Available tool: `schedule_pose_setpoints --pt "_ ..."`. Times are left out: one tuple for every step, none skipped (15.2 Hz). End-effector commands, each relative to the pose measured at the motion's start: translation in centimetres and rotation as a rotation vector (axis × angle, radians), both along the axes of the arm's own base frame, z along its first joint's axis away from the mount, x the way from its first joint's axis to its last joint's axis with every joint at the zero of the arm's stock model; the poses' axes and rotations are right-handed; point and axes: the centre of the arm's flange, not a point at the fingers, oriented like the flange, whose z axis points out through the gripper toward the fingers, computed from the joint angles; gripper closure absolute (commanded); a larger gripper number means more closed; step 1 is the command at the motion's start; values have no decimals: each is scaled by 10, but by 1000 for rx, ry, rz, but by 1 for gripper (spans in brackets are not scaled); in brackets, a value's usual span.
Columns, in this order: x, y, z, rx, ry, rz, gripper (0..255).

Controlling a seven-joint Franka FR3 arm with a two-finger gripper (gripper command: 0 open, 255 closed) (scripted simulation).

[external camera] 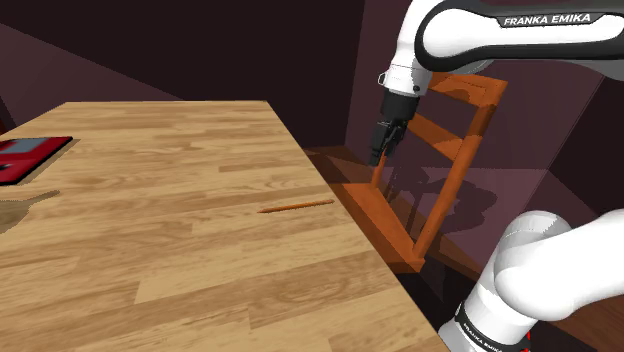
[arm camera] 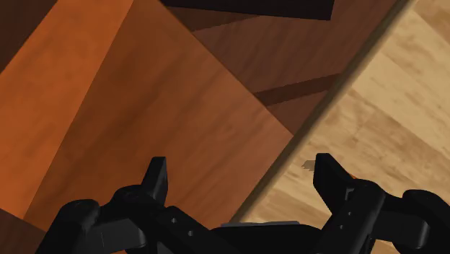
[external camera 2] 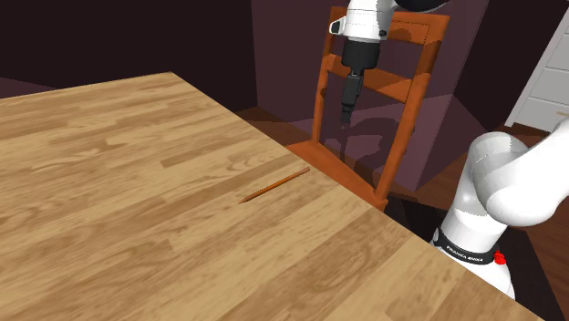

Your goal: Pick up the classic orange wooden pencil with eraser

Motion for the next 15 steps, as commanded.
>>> schedule_pose_setpoints --pt "0 0 0 0 0 0 0" --pt "10 11 -1 -21 -8 64 0" --pt "18 24 -3 -43 -16 128 0" --pt "26 36 -4 -64 -23 192 0" --pt "34 49 -6 -86 -31 256 0" --pt "40 62 -8 -107 -39 320 0" --pt "46 76 -10 -128 -47 384 0" --pt "50 90 -13 -150 -55 448 0" --pt "54 104 -15 -171 -62 512 0" --pt "57 119 -18 -193 -70 576 0" --pt "59 133 -22 -214 -78 640 0" --pt "60 148 -25 -235 -86 704 0" --pt "60 162 -29 -257 -94 767 0" --pt "60 176 -34 -278 -101 831 0" --pt "58 191 -38 -300 -109 895 0"
